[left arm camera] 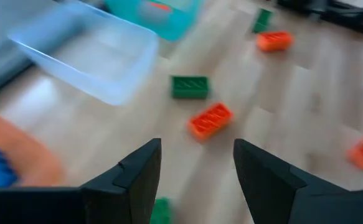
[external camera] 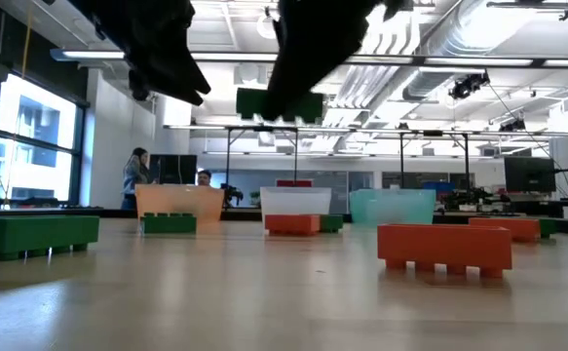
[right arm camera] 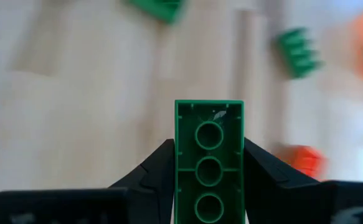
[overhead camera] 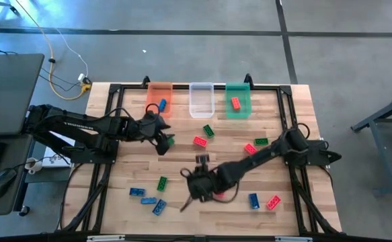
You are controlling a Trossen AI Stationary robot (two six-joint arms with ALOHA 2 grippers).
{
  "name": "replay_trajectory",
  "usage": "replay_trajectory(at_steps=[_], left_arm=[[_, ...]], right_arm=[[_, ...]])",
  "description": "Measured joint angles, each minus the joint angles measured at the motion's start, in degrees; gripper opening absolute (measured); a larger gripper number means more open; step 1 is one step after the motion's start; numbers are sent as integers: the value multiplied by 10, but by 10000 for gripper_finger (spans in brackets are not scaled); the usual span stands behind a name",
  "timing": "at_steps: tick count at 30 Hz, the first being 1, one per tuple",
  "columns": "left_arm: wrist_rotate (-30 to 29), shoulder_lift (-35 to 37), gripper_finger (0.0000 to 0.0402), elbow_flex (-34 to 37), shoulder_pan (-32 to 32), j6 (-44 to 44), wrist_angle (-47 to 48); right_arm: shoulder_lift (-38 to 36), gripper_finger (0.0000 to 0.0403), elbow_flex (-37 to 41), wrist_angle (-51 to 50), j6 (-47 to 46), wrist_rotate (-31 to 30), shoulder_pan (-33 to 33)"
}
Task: Sort & place blocks by color
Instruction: Put the green game piece into the bin
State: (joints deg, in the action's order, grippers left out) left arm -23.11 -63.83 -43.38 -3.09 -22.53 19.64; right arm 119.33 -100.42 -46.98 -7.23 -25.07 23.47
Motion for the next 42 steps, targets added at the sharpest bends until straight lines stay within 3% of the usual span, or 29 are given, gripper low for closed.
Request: replay_trajectory(at_steps=[8,21,27,33,37,42], left_arm=[[-149,0,188,0,-10,69,1],[-160,0,188,0,-151,138,3],[-96,0,188,0,-209,137,3],[-9,0,188,0,-234,92,3],[65,0,188,0,-236,60,3],[147,0,188,0,-231,57,5]], right_arm=[[-1,114,-49,-75,55,-45,-80],[-1,114,9,-43,171,-31,-267],[0,114,10,0,216,11,-373],[0,114,10,63,201,57,-462],[-1,114,10,124,160,119,-502],[-1,114,10,160,119,136,-522]])
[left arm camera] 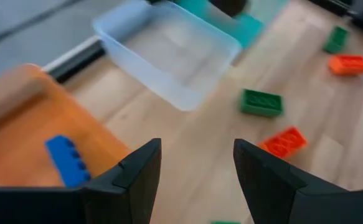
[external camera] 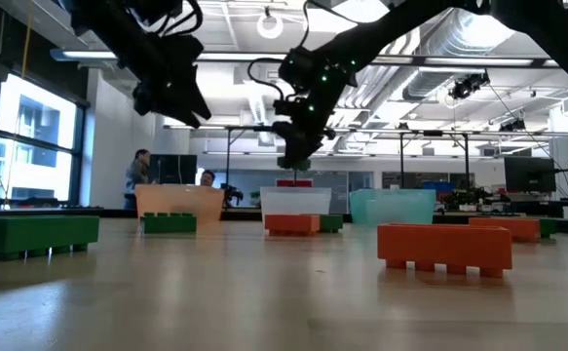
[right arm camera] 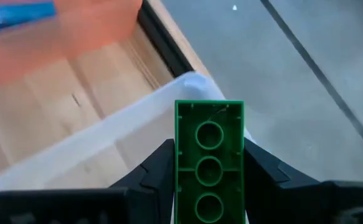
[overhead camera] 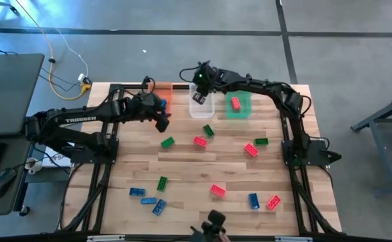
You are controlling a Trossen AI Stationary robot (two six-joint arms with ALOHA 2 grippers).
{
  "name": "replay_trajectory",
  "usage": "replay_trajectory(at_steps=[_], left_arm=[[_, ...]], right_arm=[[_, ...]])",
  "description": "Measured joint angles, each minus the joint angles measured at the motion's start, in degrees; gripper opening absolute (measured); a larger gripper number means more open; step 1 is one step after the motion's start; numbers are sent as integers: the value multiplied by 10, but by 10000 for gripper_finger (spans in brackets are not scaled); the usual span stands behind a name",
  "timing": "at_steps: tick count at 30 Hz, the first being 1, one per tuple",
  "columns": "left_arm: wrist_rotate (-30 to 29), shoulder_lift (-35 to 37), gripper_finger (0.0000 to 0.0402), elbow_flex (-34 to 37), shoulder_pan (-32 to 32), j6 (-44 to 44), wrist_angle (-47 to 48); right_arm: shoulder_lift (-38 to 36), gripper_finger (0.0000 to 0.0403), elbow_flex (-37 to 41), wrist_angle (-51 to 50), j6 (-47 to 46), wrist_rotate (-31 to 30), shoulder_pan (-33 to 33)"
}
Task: Sort & place blocks by color
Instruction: Put the green game piece into the bin, then put the blue game piece into the bin
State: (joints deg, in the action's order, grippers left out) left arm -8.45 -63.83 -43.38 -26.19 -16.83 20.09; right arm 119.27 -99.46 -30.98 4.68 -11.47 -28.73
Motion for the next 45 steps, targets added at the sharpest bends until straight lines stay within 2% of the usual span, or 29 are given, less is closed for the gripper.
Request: replay_trajectory(at_steps=[4,13,31,33,39,42,45], left_arm=[[25,0,188,0,7,-1,19],[29,0,188,0,16,20,67],[31,0,188,0,15,42,77],[33,0,188,0,15,46,77],[35,0,188,0,15,46,104],[35,0,188,0,16,46,130],[35,0,188,0,23,45,149]], right_arm=[[0,114,0,-15,-30,19,-2],[1,114,0,-48,-87,31,0],[53,114,0,-69,-123,1,9],[52,133,0,-69,-122,-9,9],[52,241,0,-69,-100,-24,9],[52,265,0,-69,-98,-25,9],[49,268,0,-67,-92,-25,10]])
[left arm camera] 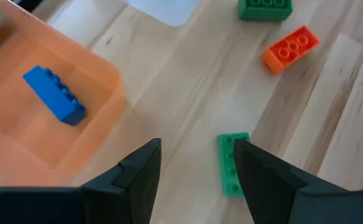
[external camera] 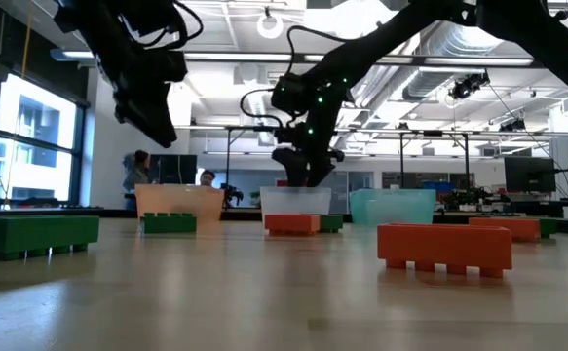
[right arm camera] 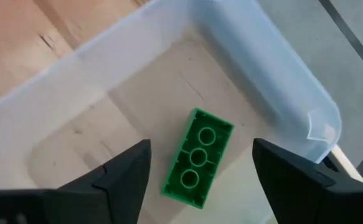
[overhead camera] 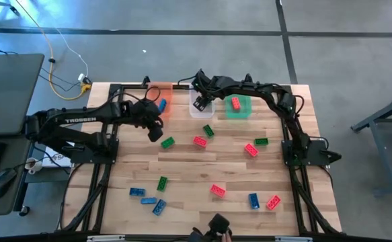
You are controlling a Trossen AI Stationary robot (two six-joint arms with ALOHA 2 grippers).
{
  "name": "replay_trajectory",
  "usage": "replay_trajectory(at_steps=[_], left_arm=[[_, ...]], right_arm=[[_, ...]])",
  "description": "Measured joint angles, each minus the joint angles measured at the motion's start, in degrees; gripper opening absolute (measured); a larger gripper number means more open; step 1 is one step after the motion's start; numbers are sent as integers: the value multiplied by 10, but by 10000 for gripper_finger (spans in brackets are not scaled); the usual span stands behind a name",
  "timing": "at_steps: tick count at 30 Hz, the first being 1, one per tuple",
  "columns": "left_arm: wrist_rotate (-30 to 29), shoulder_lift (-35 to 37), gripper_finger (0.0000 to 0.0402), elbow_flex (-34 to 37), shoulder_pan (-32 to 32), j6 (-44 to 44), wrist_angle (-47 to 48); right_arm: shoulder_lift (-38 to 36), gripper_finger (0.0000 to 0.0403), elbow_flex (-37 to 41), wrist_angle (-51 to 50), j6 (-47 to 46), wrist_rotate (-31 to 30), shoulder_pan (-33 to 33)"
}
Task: Sort & place blocks by color
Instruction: Put the blue game piece into the bin
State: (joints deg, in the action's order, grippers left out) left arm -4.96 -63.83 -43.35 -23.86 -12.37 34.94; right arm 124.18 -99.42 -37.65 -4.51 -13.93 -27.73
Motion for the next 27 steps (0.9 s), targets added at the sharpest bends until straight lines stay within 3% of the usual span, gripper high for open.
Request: replay_trajectory(at_steps=[8,12,21,27], left_arm=[[2,20,188,0,61,-17,39],[35,41,188,0,97,-45,97],[47,57,188,0,215,-99,216],[48,57,188,9,304,-143,220]], right_arm=[[-53,251,0,2,7,1,18],[-85,249,0,-18,10,4,36],[-116,249,0,-37,35,2,85],[-122,249,0,-63,35,-30,95]])
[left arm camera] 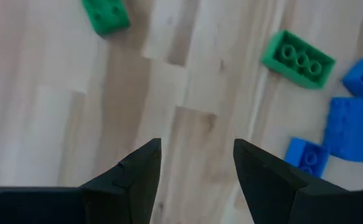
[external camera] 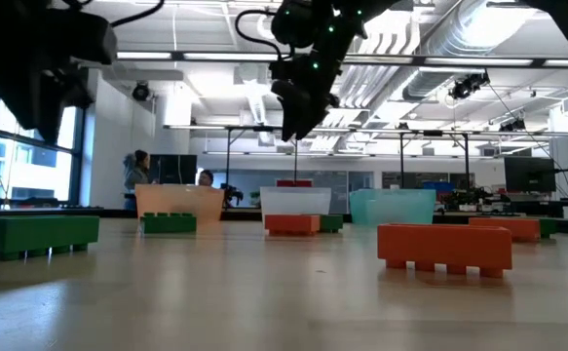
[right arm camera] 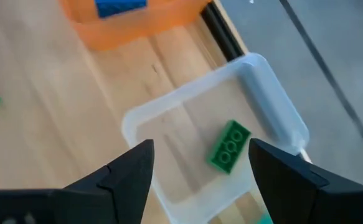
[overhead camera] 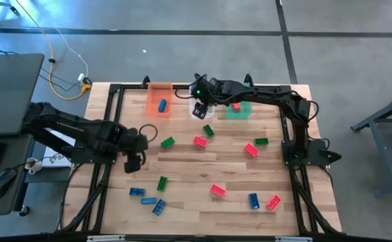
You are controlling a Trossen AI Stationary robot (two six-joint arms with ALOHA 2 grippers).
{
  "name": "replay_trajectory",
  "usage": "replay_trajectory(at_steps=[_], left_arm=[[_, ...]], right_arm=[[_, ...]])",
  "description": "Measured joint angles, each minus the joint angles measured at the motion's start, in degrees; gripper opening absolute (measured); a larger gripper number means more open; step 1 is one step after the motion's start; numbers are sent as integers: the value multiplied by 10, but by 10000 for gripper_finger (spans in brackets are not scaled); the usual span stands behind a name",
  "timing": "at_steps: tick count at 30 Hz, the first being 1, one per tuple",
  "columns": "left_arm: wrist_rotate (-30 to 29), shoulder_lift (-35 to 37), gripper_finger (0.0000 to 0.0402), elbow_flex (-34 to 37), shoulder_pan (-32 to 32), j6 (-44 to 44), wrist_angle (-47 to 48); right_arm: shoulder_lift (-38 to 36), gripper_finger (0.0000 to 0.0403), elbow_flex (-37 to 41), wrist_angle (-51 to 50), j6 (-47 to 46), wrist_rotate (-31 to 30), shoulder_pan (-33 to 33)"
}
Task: Sort & place blocks by color
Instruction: Put the blue game piece into the bin
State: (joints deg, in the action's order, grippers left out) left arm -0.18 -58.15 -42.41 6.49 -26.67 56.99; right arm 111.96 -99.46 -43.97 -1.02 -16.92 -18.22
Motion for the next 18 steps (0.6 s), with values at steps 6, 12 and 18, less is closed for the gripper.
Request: replay_trajectory(at_steps=[6,12,18], left_arm=[[2,0,188,22,81,-84,0],[49,0,188,27,145,-170,-4],[53,0,193,27,192,-226,-17]], right_arm=[[0,250,0,-7,-4,-26,-1],[0,250,0,-7,-4,-26,0],[0,250,0,-6,-16,-43,0]])
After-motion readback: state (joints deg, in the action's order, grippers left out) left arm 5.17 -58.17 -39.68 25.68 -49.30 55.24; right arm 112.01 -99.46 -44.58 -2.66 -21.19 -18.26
